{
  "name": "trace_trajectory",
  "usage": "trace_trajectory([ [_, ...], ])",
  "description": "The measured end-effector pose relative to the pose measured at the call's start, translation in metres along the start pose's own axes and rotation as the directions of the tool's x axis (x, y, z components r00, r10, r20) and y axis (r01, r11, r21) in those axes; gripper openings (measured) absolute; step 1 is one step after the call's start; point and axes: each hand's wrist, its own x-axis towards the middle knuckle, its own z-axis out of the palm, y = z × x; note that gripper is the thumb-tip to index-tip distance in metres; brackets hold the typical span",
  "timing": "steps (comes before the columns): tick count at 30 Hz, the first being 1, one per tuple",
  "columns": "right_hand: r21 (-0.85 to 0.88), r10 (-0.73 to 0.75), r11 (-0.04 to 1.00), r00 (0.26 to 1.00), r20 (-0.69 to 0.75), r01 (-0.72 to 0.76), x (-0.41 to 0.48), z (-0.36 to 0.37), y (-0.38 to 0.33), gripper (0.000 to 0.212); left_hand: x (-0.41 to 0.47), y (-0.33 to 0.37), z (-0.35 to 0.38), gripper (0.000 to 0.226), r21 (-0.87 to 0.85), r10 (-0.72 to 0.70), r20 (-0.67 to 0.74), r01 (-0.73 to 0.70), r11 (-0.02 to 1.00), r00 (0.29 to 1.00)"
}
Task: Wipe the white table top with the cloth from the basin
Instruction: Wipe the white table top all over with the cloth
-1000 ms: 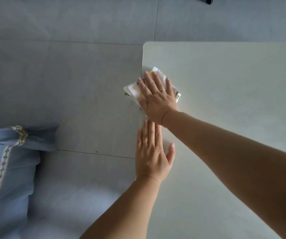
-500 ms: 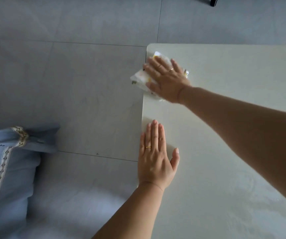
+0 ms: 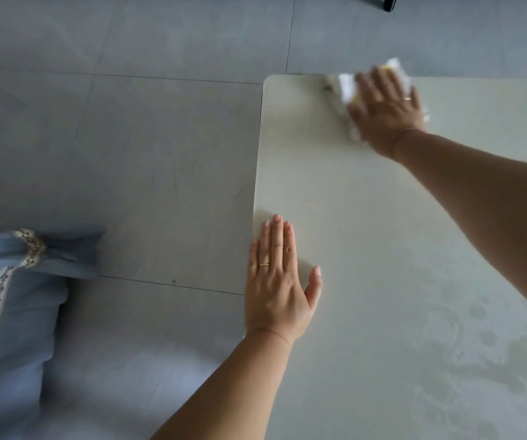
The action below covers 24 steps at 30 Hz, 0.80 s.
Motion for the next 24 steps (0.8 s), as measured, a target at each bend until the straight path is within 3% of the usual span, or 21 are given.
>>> trace_trajectory([
  [2,0.033,0.214,0.976,0.977,-0.01,-0.214,-0.001,-0.002,0.018,0.063,0.0,0.0,0.0,0.074,0.004,0.003,0.002,-0.003,1.0,1.0],
  [4,0.04,0.28,0.959,0.96,-0.022,-0.279,-0.005,0.005,-0.003,0.064,0.0,0.001,0.0,0.075,0.018,0.002,0.007,-0.002,1.0,1.0],
  [5,0.031,0.243,0.97,0.97,-0.014,-0.242,-0.01,0.009,-0.018,0.064,0.0,0.001,-0.001,0.075,0.026,-0.001,0.01,0.001,1.0,1.0],
  [7,-0.004,0.024,1.0,0.999,0.024,-0.024,-0.025,0.016,-0.039,0.063,0.0,0.002,-0.003,0.074,0.037,-0.006,0.025,0.005,0.999,1.0],
  [9,-0.042,-0.208,0.976,0.974,0.091,0.212,-0.036,0.011,-0.026,0.062,-0.001,0.004,-0.005,0.074,0.041,-0.006,0.043,0.004,0.999,0.999],
  [10,-0.051,-0.253,0.964,0.961,0.11,0.259,-0.037,0.005,-0.007,0.061,-0.001,0.004,-0.007,0.073,0.039,-0.006,0.047,0.004,0.999,0.999],
  [12,-0.039,-0.155,0.986,0.983,0.094,0.159,-0.037,-0.006,0.038,0.061,0.001,0.005,-0.009,0.073,0.04,-0.012,0.042,0.01,0.999,0.999],
  [14,-0.017,0.064,0.998,0.995,0.082,-0.063,-0.041,-0.013,0.072,0.061,0.002,0.011,-0.012,0.073,0.045,-0.023,0.018,0.022,0.999,1.0],
  [18,0.046,0.3,0.952,0.952,0.057,-0.303,-0.036,-0.007,0.055,0.065,-0.007,0.04,-0.006,0.073,-0.023,0.065,0.009,-0.065,0.998,0.998],
  [24,-0.032,0.238,0.971,0.971,0.009,-0.237,-0.032,-0.011,0.067,0.074,-0.014,0.048,0.008,0.072,0.001,0.034,-0.003,-0.034,0.999,0.999],
])
